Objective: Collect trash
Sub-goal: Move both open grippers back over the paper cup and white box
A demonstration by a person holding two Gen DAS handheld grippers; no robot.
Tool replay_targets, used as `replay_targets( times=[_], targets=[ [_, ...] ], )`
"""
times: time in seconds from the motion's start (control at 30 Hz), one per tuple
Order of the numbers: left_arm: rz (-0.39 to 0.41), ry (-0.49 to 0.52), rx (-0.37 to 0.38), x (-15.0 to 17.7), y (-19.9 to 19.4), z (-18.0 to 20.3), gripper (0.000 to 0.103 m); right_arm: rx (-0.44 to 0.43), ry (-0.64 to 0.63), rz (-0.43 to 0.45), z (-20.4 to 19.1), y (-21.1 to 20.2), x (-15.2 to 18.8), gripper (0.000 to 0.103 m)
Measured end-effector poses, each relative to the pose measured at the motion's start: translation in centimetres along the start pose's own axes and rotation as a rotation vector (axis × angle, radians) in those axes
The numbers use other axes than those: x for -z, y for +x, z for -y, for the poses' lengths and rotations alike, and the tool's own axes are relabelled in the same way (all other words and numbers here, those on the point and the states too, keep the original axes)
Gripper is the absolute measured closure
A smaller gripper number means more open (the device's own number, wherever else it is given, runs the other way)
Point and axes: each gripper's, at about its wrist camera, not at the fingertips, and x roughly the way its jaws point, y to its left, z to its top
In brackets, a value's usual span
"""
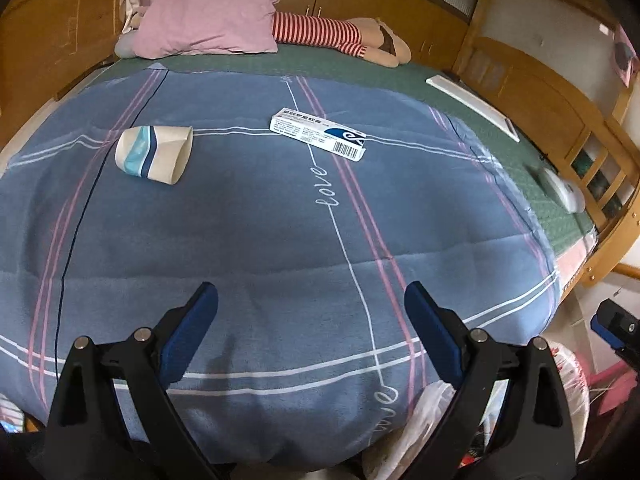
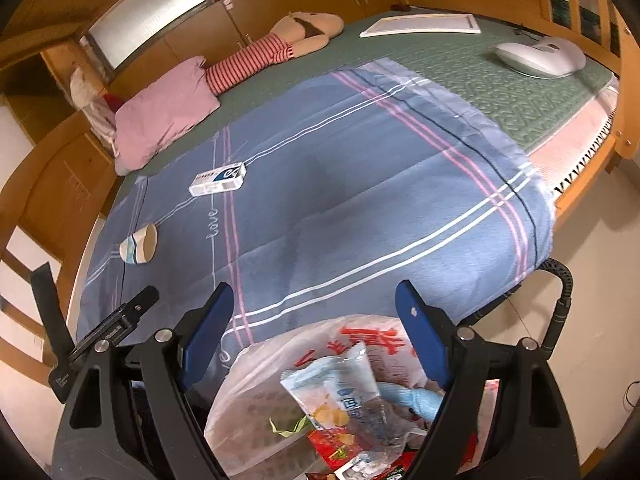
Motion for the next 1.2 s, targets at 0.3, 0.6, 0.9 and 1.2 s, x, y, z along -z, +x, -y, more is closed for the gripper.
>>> replay_targets(
  times=[0.3, 0.6, 0.9, 1.2],
  targets=[
    [0.001, -0.018, -0.042, -0.4, -0.4, -1.1, 0.009, 0.000, -0.049, -0.006, -1.5, 0.4, 0.2, 0.022],
    [-0.004, -0.075, -0.068, -0.5, -0.4, -2.4, 0.008, 0.008, -0.035, -0.029, -1.2, 1.2, 0.6, 0.022],
    [0.003, -0.112, -0.083, -0.5, -0.7, -3.1, 0.008, -0.005, -0.055, -0.048, -2.4, 2.5, 0.7, 0.022],
    [0.259, -0.236, -0.113, -3.2, -8.6, -8.3, 0.008, 0.022, -0.093, -0.037, -3.9, 4.3, -0.7, 0.022]
  ],
)
